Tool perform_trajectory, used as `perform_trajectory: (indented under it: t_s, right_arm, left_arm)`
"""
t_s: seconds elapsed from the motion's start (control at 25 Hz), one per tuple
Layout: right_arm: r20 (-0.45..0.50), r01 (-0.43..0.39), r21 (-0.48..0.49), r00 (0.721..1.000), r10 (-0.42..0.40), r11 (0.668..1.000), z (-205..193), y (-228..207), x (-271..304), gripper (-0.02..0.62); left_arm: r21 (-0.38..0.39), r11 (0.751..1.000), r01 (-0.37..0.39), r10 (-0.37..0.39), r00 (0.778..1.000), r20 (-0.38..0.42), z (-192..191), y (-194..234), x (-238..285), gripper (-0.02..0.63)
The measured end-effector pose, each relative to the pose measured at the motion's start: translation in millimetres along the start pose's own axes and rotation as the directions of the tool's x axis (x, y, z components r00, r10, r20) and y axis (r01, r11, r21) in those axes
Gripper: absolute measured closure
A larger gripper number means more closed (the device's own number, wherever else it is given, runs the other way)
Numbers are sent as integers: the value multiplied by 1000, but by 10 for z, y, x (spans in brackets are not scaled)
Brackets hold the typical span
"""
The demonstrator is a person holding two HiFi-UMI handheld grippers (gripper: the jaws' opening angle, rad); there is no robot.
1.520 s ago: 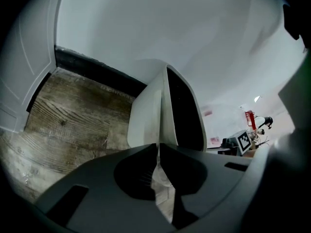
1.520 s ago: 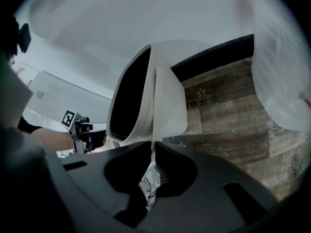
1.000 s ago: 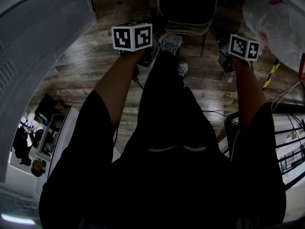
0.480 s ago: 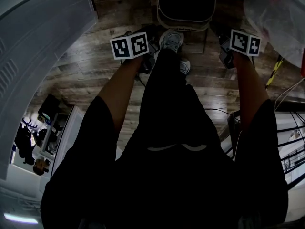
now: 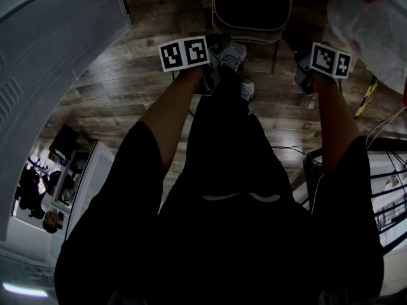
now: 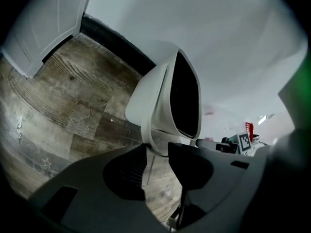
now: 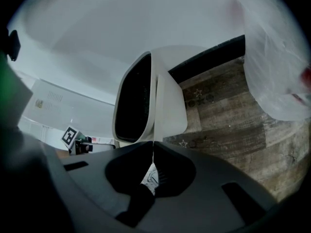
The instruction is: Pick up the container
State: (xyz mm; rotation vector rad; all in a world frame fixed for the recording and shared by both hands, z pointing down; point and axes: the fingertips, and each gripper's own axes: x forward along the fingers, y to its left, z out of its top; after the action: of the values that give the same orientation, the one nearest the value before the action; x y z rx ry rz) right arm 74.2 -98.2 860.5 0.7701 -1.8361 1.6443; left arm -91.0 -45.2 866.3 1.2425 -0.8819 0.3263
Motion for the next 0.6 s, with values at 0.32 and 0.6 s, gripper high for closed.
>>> perform_trajectory:
  t_s: [0.32, 0.6]
  right_arm:
    - [22, -5, -15, 1000, 5, 1000, 20, 9, 4, 569]
    - [23, 3, -21, 1000, -2, 1000, 17, -7, -8, 568]
  left_arm:
    - [-34, 999, -8, 8, 1000, 7, 13, 86, 48, 468]
    - [-57, 998, -17, 17, 1000, 10, 9, 65, 62, 482]
